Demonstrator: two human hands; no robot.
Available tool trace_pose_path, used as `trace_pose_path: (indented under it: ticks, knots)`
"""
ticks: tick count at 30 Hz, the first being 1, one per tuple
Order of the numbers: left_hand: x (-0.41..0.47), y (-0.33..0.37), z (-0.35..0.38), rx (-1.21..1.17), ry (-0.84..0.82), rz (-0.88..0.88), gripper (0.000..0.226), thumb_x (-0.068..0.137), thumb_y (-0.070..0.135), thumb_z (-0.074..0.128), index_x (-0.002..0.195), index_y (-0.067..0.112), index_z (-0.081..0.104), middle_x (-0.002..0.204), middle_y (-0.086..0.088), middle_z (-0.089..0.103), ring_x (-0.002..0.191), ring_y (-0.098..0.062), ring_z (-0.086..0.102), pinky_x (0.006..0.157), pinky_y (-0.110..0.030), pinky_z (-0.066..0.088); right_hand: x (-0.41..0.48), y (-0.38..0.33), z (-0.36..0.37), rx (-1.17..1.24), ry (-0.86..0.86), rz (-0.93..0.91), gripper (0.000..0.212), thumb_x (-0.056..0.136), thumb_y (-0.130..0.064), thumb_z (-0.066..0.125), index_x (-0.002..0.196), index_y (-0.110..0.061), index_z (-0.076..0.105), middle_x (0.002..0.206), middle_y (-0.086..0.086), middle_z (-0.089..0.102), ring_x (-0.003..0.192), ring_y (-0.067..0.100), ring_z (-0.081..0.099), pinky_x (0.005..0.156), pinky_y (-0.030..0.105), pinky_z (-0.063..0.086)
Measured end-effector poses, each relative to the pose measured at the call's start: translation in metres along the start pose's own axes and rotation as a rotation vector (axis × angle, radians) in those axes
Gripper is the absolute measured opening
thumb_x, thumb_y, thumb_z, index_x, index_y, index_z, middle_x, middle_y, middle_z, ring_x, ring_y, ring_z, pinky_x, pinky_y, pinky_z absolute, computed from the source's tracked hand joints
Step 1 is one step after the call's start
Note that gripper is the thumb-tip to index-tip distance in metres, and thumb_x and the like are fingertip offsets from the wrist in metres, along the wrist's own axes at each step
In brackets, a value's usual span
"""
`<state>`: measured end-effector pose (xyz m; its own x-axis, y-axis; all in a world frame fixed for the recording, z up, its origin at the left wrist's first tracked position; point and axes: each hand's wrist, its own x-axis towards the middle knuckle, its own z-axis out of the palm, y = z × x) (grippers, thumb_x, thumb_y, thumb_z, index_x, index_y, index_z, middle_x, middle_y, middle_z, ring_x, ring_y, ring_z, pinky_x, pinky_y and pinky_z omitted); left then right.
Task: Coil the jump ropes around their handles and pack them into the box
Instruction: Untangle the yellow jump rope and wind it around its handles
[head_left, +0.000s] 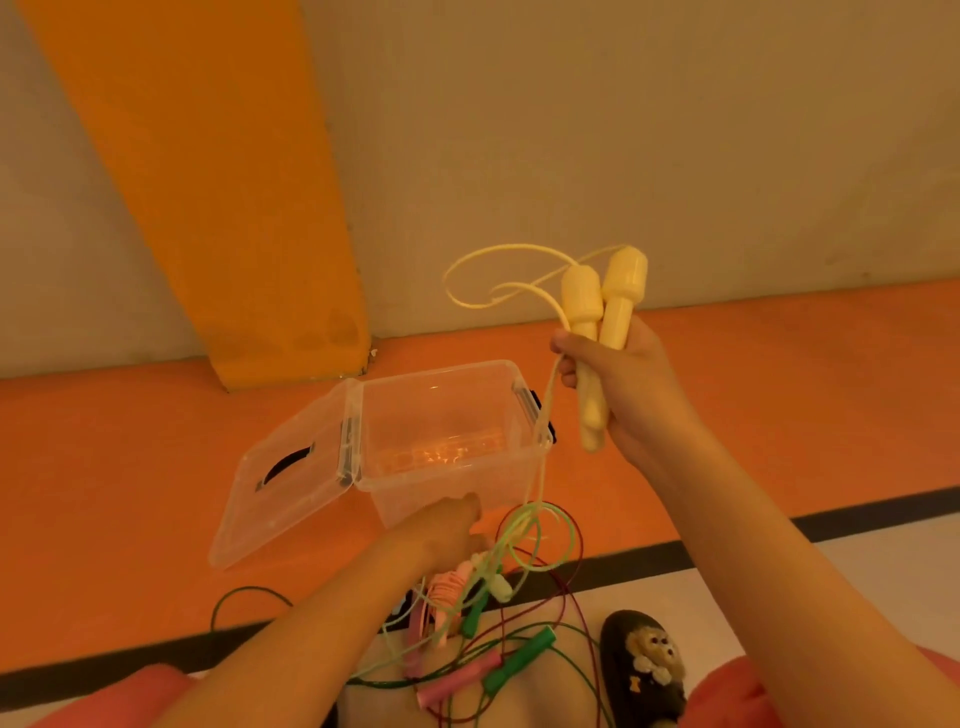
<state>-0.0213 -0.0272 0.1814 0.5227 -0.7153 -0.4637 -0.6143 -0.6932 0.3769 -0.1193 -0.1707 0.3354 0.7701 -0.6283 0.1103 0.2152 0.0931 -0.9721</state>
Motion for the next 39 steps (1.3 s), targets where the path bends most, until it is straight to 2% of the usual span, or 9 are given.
trace_pose_path:
  ticks: [6, 10, 14, 18, 23, 26, 29, 33, 39]
  knots:
    - [-0.003, 0.008, 0.019, -0.425, -0.16, 0.11, 0.033, 0.089, 0.042, 0.064, 0.115, 0.023, 0.055, 0.117, 0.004, 0.059, 0.109, -0.011, 0.055, 0.094, -0.025, 0.044, 0.004, -0.006, -0.011, 0.098, 0.066, 0.029, 0.014, 0.085, 0.002, 0.062, 0.094, -0.007, 0.055, 0.068, 0.006, 0.058, 0.049, 0.008, 0.052, 0.046, 0.019, 0.045]
    - [0.001, 0.016, 0.034, -0.401, -0.028, 0.155, 0.014, 0.088, 0.03, 0.067, 0.093, 0.024, 0.056, 0.103, 0.003, 0.058, 0.093, -0.01, 0.054, 0.078, -0.02, 0.043, 0.004, -0.005, -0.017, 0.109, 0.076, 0.041, 0.018, 0.085, 0.0, 0.063, 0.102, -0.005, 0.056, 0.072, 0.007, 0.059, 0.052, 0.009, 0.054, 0.048, 0.02, 0.046]
    - [0.0, 0.024, 0.03, -0.442, 0.037, 0.155, 0.023, 0.099, 0.028, 0.049, 0.076, 0.026, 0.045, 0.078, 0.007, 0.048, 0.073, -0.009, 0.046, 0.068, -0.021, 0.038, 0.005, -0.004, -0.02, 0.077, 0.052, 0.018, 0.015, 0.086, -0.002, 0.064, 0.098, -0.008, 0.057, 0.073, 0.006, 0.061, 0.053, 0.008, 0.056, 0.05, 0.019, 0.047]
    - [-0.008, 0.031, -0.004, -0.246, 0.267, 0.268, 0.022, 0.101, 0.024, 0.046, 0.083, 0.016, 0.054, 0.078, 0.006, 0.047, 0.074, -0.009, 0.047, 0.063, -0.02, 0.035, 0.006, 0.008, -0.023, -0.175, 0.033, 0.047, 0.026, 0.084, -0.008, 0.068, 0.108, -0.01, 0.057, 0.082, 0.01, 0.065, 0.059, 0.011, 0.059, 0.055, 0.025, 0.047]
    - [-0.029, 0.046, -0.062, -0.969, 0.443, 0.404, 0.023, 0.101, 0.008, 0.042, 0.085, 0.012, 0.058, 0.067, 0.003, 0.059, 0.058, -0.006, 0.057, 0.06, -0.017, 0.048, 0.0, 0.025, -0.015, -0.221, -0.027, 0.071, 0.031, 0.084, 0.0, 0.065, 0.112, -0.003, 0.054, 0.077, 0.013, 0.058, 0.054, 0.01, 0.054, 0.053, 0.025, 0.047]
    - [-0.036, 0.036, -0.077, -1.038, 0.441, 0.407, 0.022, 0.101, 0.01, 0.042, 0.089, 0.012, 0.061, 0.066, 0.003, 0.059, 0.055, -0.007, 0.054, 0.056, -0.018, 0.046, 0.0, 0.032, -0.014, -0.236, -0.052, 0.09, 0.029, 0.084, 0.004, 0.064, 0.107, -0.008, 0.053, 0.072, 0.007, 0.056, 0.053, 0.009, 0.053, 0.05, 0.021, 0.046]
    - [-0.046, 0.031, -0.094, -1.357, 0.472, 0.454, 0.022, 0.1, 0.013, 0.04, 0.09, 0.015, 0.06, 0.064, 0.007, 0.059, 0.053, -0.008, 0.051, 0.052, -0.021, 0.039, 0.002, 0.044, -0.016, -0.323, -0.077, 0.144, 0.024, 0.084, 0.005, 0.063, 0.095, -0.013, 0.051, 0.071, 0.007, 0.056, 0.055, 0.013, 0.052, 0.049, 0.021, 0.045]
    - [-0.056, 0.032, -0.09, -0.909, 0.471, 0.421, 0.024, 0.101, 0.012, 0.042, 0.093, 0.019, 0.063, 0.067, 0.006, 0.061, 0.048, -0.007, 0.049, 0.045, -0.018, 0.031, 0.007, 0.066, -0.019, -0.437, -0.091, 0.181, 0.024, 0.083, 0.007, 0.063, 0.096, -0.008, 0.05, 0.066, 0.006, 0.052, 0.051, 0.013, 0.046, 0.042, 0.018, 0.039]
    - [-0.067, 0.02, -0.109, -1.456, 0.528, 0.476, 0.022, 0.101, 0.016, 0.037, 0.098, 0.016, 0.058, 0.062, 0.008, 0.055, 0.045, -0.006, 0.043, 0.041, -0.017, 0.027, 0.018, 0.082, -0.032, -0.568, -0.005, 0.153, 0.03, 0.078, 0.005, 0.067, 0.092, -0.016, 0.05, 0.071, 0.001, 0.052, 0.058, 0.014, 0.047, 0.053, 0.029, 0.037]
